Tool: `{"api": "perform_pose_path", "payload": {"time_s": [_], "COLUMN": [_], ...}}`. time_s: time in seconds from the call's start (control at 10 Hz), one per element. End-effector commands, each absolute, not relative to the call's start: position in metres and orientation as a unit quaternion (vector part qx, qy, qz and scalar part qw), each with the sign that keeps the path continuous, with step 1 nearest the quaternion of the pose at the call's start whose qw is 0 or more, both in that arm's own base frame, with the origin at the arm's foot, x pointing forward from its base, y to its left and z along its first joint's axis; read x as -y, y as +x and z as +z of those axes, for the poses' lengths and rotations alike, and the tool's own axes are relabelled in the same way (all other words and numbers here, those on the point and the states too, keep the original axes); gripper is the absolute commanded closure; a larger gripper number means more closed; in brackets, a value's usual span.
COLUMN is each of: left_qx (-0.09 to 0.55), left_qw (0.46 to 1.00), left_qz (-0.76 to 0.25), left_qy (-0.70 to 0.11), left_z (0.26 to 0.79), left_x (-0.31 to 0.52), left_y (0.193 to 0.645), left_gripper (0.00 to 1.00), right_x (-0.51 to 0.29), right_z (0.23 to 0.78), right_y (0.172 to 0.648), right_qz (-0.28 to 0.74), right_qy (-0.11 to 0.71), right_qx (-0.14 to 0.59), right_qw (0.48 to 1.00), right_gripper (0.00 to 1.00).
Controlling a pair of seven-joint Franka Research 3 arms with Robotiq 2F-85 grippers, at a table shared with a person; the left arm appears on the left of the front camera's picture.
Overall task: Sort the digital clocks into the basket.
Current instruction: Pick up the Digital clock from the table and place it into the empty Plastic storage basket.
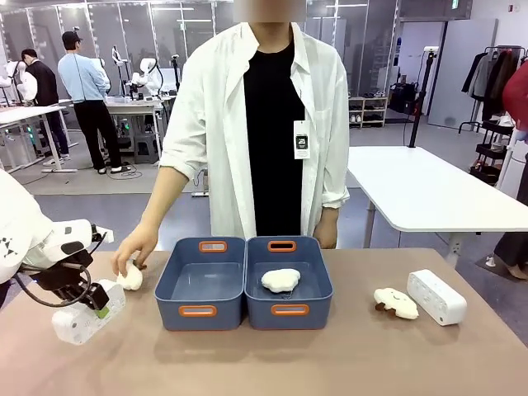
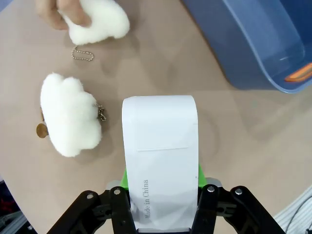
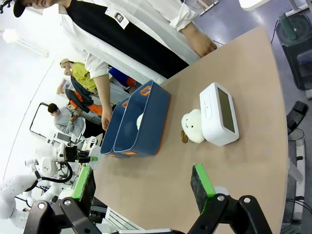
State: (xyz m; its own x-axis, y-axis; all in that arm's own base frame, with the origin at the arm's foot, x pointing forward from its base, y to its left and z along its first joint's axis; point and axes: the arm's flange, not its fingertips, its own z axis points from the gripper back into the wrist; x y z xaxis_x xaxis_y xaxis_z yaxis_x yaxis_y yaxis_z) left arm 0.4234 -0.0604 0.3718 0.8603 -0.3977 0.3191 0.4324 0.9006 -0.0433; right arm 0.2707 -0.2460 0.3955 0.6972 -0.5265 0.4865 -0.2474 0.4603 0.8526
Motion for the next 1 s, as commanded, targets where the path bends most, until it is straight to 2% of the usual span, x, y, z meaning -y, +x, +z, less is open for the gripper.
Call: {"api": "perform_pose_path", "payload": {"time_s": [0.0, 0.9], "left_qx": [0.164, 0.164], "left_qw": [0.962, 0.962], "left_qz": [-0.214, -0.214], "left_qy": [-0.044, -0.044], "left_z": [0.3665, 0.3665], "left_x": [0.0577, 0.0577], "left_y": [0.4293, 0.4293], "left_gripper": [1.00, 1.00], "right_x": [0.2461, 0.2461], "right_z": [0.3983, 0.3983], "right_y": [0.2699, 0.2699], "right_qz": [-0.096, -0.096], "right_qy": [0.517, 0.517], "right_qx": [0.378, 0.378], "right_qw": [0.762, 0.762], "right_gripper": [0.00, 0.00]}}
